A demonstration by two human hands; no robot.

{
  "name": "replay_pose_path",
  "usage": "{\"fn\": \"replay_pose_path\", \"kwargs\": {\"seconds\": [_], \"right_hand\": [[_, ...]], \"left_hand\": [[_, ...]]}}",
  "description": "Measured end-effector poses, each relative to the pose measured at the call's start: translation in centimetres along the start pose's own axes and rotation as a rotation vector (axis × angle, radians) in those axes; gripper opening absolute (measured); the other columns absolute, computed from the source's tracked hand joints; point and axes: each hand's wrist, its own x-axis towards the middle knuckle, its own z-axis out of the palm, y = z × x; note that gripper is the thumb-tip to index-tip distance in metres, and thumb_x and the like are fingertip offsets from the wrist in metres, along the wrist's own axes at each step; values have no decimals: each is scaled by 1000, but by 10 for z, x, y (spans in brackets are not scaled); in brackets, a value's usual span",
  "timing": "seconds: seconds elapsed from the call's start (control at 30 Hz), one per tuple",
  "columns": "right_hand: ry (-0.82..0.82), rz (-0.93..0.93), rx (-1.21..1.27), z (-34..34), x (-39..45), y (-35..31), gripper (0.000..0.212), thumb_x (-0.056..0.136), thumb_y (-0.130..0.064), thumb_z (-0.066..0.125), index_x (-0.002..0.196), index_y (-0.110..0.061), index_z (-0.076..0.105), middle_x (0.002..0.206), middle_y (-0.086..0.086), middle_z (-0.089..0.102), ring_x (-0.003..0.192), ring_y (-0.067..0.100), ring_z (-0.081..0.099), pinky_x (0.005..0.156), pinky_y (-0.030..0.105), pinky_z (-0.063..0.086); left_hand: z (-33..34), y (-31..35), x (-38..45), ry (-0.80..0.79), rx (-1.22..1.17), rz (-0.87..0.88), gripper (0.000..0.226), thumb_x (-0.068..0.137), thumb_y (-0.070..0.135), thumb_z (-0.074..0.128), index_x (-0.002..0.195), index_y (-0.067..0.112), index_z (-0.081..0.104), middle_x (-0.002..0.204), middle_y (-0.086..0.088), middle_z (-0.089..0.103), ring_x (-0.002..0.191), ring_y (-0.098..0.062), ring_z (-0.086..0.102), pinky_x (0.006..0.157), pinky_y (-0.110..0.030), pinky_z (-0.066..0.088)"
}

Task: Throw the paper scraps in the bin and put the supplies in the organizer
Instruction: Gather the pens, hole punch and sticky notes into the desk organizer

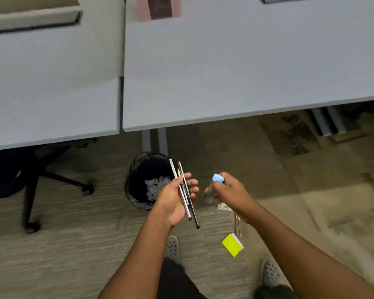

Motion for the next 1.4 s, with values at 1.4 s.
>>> {"fn": "replay_pose_path", "kwargs": {"seconds": [1.4], "right_hand": [[-285, -225, -110, -6, 236, -367, 25, 84, -28, 61, 64, -13, 57, 59, 2, 60, 42, 10, 45, 44, 23, 38]], "left_hand": [[171, 351, 136, 7, 297, 187, 32, 101, 31, 47, 103, 5, 64, 109, -18, 70, 103, -27, 67, 92, -39, 55]]}}
